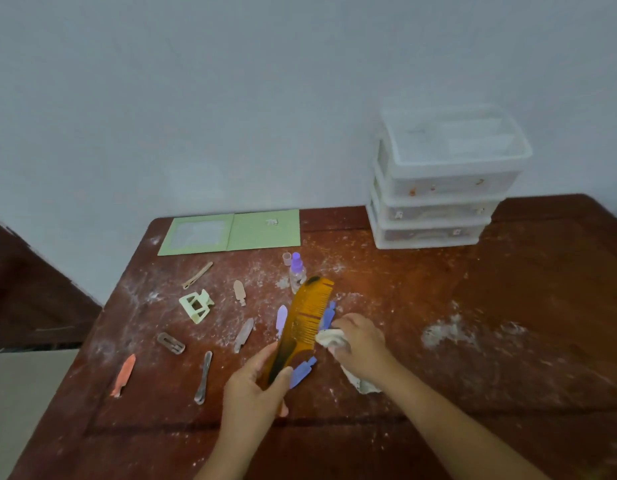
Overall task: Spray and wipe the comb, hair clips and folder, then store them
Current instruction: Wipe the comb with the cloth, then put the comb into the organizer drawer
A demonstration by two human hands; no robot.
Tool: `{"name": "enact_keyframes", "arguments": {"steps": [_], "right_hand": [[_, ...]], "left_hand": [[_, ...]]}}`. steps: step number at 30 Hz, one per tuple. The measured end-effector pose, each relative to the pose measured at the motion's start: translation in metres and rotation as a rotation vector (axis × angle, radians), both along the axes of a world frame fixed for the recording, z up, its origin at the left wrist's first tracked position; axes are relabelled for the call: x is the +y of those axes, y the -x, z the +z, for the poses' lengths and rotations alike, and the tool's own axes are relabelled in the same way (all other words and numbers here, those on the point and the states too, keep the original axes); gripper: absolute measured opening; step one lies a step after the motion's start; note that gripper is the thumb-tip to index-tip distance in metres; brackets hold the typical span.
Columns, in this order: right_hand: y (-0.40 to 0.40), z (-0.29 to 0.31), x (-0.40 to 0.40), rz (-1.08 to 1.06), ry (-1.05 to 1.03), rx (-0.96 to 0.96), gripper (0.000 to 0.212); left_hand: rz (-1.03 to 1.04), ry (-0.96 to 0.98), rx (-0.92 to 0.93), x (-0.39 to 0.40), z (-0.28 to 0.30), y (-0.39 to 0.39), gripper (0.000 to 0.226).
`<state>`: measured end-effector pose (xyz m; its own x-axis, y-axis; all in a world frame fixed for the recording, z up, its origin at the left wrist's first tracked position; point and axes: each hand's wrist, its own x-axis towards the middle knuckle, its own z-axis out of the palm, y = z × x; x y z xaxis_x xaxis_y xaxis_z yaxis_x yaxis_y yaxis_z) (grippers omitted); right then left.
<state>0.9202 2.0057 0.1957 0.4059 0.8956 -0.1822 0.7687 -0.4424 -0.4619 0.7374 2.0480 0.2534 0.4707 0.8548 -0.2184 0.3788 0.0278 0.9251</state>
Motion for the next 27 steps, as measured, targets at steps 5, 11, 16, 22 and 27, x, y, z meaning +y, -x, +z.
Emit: {"name": "enact_keyframes", "arguments": {"steps": [5,11,16,22,27], "right_hand": [[-0.057,0.043,-0.008,-0.28,-0.374,0.068,0.033],[-0.162,0.095,0.012,-0.809,-0.736,0.551,0.033],[-0.218,0.096,0.042,-1.006,-0.833,1.133,0.048],[-0.24,0.097,0.045,-1.033,-1.053,1.46,0.037],[-0.239,0.103,0.04,-1.037,-1.039,1.549,0.011]], "left_hand": [[-0.084,-0.076,-0.034,0.008,0.007,-0.033,0.035],[-0.07,-0.111,-0.097,0.012,0.024,-0.088,0.033],[-0.012,-0.107,-0.122,0.016,0.03,-0.138,0.028],[0.088,0.014,-0.184,0.019,0.037,-0.179,0.026],[0.106,-0.032,-0.205,0.019,0.046,-0.196,0.021]]}}
